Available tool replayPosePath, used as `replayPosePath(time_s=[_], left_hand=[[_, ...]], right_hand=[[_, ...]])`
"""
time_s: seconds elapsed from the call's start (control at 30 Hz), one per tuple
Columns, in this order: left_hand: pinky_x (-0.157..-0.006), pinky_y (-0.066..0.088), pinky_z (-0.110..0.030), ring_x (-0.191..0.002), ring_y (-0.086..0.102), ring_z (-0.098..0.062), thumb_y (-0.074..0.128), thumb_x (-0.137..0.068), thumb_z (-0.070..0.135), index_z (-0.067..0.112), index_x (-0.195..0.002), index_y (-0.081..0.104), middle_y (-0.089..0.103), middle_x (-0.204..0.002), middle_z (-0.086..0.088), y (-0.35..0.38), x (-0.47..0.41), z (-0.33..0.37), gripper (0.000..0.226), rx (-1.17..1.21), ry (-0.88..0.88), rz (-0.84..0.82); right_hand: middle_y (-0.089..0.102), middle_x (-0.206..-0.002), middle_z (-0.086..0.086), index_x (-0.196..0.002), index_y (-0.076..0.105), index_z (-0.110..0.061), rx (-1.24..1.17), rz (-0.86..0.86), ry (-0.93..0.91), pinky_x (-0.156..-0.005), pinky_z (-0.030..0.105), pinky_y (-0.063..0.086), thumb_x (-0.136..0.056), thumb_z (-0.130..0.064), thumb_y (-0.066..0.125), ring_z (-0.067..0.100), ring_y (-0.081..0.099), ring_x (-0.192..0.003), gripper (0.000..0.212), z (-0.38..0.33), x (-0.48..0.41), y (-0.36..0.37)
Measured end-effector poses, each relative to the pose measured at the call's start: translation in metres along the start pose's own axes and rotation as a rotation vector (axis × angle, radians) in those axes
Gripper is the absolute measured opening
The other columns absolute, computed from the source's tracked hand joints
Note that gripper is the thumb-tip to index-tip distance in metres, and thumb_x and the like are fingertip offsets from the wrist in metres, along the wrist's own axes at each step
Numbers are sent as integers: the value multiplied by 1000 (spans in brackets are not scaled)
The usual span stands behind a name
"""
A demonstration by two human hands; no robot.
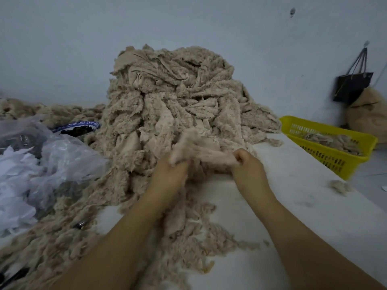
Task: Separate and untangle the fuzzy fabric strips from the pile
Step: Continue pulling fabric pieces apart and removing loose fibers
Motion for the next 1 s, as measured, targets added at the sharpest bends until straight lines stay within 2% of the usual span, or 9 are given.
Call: replayPosePath(time_s=[0.2,0.3,0.37,0.43,0.57,0.7,0.8,0.83,1.0], left_hand=[[-52,49,-30,-59,58,-20,57,-98,40,23,-69,71,62,-55,18,-18,-3,-3,36,240,-116,142],[-74,56,-34,-88,67,-33,57,-99,35,8,-102,71,75,-90,-5,-6,3,6,30,-96,8,83],[-93,50,-38,-113,61,-35,50,-98,35,3,-115,68,68,-118,-18,4,8,11,40,-343,119,-37],[-90,50,-35,-111,62,-32,44,-93,37,8,-120,67,67,-119,-16,13,12,15,45,-634,125,-155],[-77,36,-22,-108,62,-24,52,-98,23,16,-122,65,67,-120,-7,16,12,11,28,-941,92,-226],[-90,43,-26,-89,68,-11,49,-100,12,-3,-107,64,65,-125,-16,-3,10,-5,22,-879,-196,-45],[-74,49,-36,-86,67,-23,49,-91,10,7,-101,64,70,-105,-11,2,12,6,19,-797,75,61],[-76,51,-37,-93,65,-26,49,-89,13,14,-110,65,70,-104,-6,16,16,11,27,-687,116,-93],[-86,53,-44,-98,62,-26,46,-87,11,22,-130,60,70,-109,-4,6,16,14,46,-484,72,-79]], right_hand=[[53,-54,-14,-65,58,-22,-108,-33,83,-58,29,37,-83,-83,21,-2,50,-50,73,1,4,0],[60,-88,-7,-86,65,-26,-113,-229,-55,-70,34,44,-79,-89,24,1,58,-82,75,-10,13,23],[51,-100,-16,-90,56,-39,-92,-307,-141,-72,19,39,-75,-88,31,-6,53,-90,57,-20,19,35],[45,-106,-25,-100,51,-42,-107,-309,-174,-77,15,42,-70,-92,38,-9,51,-97,60,-26,21,39],[42,-123,-25,-116,42,-60,-141,-285,-231,-84,16,45,-71,-84,56,-12,49,-110,52,-33,23,36],[39,-120,-31,-123,55,-40,-38,-317,-328,-84,5,38,-82,-71,55,-15,43,-111,52,-40,28,39],[48,-105,-10,-107,64,-18,52,-204,-417,-79,14,38,-101,-37,51,-1,48,-93,23,-42,26,35],[48,-95,-8,-99,61,-16,61,-164,-412,-73,16,37,-103,-31,48,0,47,-84,21,-41,23,31],[38,-68,-2,-78,40,-22,-97,16,-89,-46,18,31,-106,-34,34,4,36,-51,31,-17,10,10]])
Point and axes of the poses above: each hand's wrist, its own x-axis away from the middle knuckle, its own y-axis out of the palm, z = x × y, the point moved 6 cm from there along -x, towards the middle knuckle
